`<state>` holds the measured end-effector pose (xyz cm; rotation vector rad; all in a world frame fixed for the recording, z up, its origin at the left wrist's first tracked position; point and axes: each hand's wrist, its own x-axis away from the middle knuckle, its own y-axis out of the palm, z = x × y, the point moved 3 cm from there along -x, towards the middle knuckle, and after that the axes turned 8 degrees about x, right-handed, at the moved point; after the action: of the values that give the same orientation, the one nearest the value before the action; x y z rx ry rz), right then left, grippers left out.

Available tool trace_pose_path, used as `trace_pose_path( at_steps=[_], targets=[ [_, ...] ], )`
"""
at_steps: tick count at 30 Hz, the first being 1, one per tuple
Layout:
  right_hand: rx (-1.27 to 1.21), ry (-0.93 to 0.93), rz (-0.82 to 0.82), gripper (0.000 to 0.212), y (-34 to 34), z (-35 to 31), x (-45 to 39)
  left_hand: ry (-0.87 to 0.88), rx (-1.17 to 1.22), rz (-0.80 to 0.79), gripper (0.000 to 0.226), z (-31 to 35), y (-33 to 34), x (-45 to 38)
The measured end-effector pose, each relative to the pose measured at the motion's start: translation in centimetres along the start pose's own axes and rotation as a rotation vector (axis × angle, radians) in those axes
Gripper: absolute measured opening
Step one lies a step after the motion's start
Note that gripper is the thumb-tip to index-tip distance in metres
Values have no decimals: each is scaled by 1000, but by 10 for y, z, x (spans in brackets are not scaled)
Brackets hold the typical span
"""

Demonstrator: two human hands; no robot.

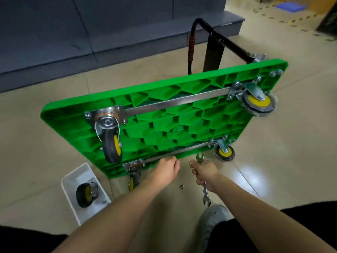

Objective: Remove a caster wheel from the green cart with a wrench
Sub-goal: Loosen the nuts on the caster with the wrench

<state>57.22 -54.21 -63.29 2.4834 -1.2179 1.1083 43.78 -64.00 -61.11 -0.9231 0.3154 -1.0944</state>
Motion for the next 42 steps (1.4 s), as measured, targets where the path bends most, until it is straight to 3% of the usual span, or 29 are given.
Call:
trace_pose_path(
  at_steps=[7, 13, 22, 26, 29, 36, 42],
  targets=[
    [-91, 246, 87, 20, 14, 87, -58, -170, 11, -258, 23, -63, 78, -13],
    [-3, 371, 174, 40, 34, 132, -94, -274, -32, -376, 33, -92, 114, -24],
    [243, 407, 176, 32, 35, 152, -104, -273, -36, -394, 24, -103, 142, -21],
    [211, 393, 140, 29, 34, 146, -96, -313, 88, -381, 15, -101, 140, -20],
    [-8, 341, 139, 29, 38, 129, -82, -371, 232, -401, 11, -90, 124, -16],
    [-296, 172, -9, 27, 48, 30, -23, -668, 952, -513, 30, -22, 54, 13],
    [-421, -40, -168, 28, 66, -57, 47, -574, 1218, -555, 29, 9, -30, 53]
  ],
)
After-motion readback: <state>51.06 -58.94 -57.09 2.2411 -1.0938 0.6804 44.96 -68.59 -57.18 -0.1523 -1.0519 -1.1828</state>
